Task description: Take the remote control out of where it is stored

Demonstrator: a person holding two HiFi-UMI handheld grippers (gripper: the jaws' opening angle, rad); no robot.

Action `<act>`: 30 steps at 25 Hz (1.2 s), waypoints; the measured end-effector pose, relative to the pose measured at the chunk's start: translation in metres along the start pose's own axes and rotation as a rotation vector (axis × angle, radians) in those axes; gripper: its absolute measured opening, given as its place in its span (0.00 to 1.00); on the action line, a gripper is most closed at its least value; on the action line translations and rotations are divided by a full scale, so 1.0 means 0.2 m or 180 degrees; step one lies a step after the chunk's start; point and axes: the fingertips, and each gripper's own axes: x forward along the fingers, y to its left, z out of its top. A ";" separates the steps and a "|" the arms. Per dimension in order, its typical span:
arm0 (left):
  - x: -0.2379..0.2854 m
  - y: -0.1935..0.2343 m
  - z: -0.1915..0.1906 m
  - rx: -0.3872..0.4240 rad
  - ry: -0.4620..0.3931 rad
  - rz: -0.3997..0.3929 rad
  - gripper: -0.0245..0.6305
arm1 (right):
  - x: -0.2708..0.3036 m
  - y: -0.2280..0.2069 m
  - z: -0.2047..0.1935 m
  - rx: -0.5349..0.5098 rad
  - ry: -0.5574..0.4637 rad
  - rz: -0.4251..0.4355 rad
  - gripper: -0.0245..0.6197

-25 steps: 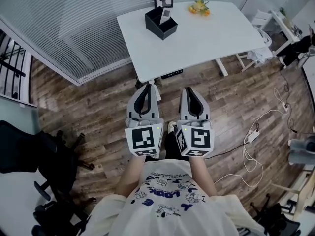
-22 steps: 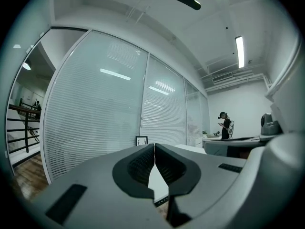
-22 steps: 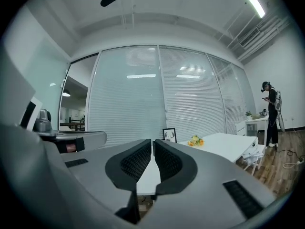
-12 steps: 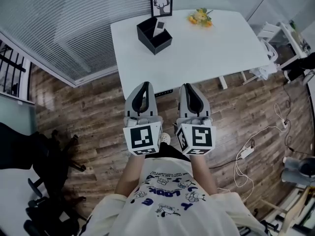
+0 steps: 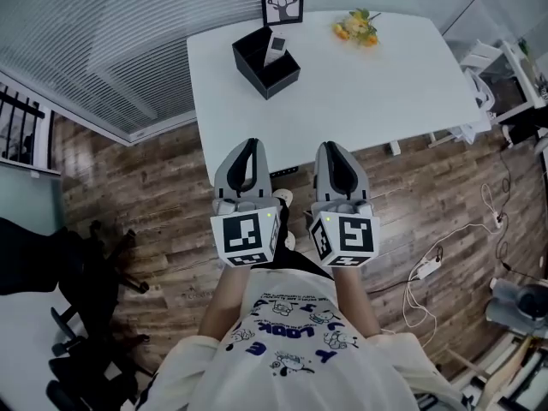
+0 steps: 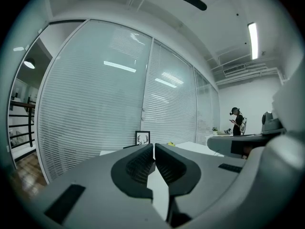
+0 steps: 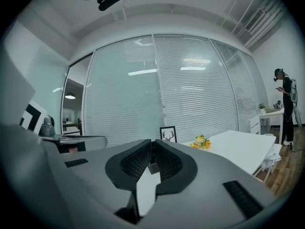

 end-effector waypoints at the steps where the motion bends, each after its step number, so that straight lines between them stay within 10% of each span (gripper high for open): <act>1: 0.04 0.00 0.00 -0.0002 0.0006 -0.0009 0.06 | 0.03 -0.02 0.00 -0.0008 0.0011 -0.0007 0.11; 30: 1.21 0.29 0.00 -0.0025 0.0279 -0.0330 0.06 | 1.12 -0.34 -0.02 0.0019 0.0356 -0.0105 0.11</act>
